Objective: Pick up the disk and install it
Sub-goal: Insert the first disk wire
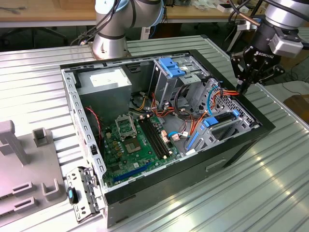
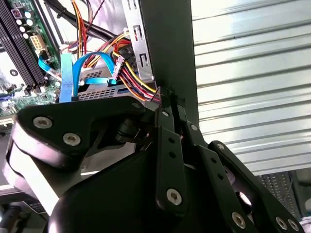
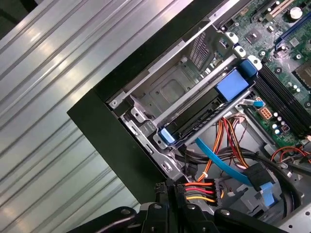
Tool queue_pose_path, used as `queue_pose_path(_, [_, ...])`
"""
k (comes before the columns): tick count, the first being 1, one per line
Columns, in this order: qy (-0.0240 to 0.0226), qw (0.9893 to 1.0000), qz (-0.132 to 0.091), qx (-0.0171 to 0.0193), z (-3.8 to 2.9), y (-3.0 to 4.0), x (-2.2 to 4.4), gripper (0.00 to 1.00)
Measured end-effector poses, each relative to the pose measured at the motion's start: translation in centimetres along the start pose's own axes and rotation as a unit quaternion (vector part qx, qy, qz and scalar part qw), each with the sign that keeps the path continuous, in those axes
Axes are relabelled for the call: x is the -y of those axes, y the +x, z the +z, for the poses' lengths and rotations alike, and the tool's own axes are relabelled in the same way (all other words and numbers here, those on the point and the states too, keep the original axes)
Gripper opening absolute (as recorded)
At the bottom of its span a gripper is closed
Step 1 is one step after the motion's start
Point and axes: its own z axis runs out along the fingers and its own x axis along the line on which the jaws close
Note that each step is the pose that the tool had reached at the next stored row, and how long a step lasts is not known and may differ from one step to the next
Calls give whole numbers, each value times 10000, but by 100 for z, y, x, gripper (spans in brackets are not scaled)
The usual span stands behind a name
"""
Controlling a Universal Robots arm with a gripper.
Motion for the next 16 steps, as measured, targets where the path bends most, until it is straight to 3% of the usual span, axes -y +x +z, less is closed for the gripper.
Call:
queue_pose_path(7, [-21,9995,312,6,0,0,0,17])
queue_pose_path(16, [-47,9976,686,14,0,0,0,17])
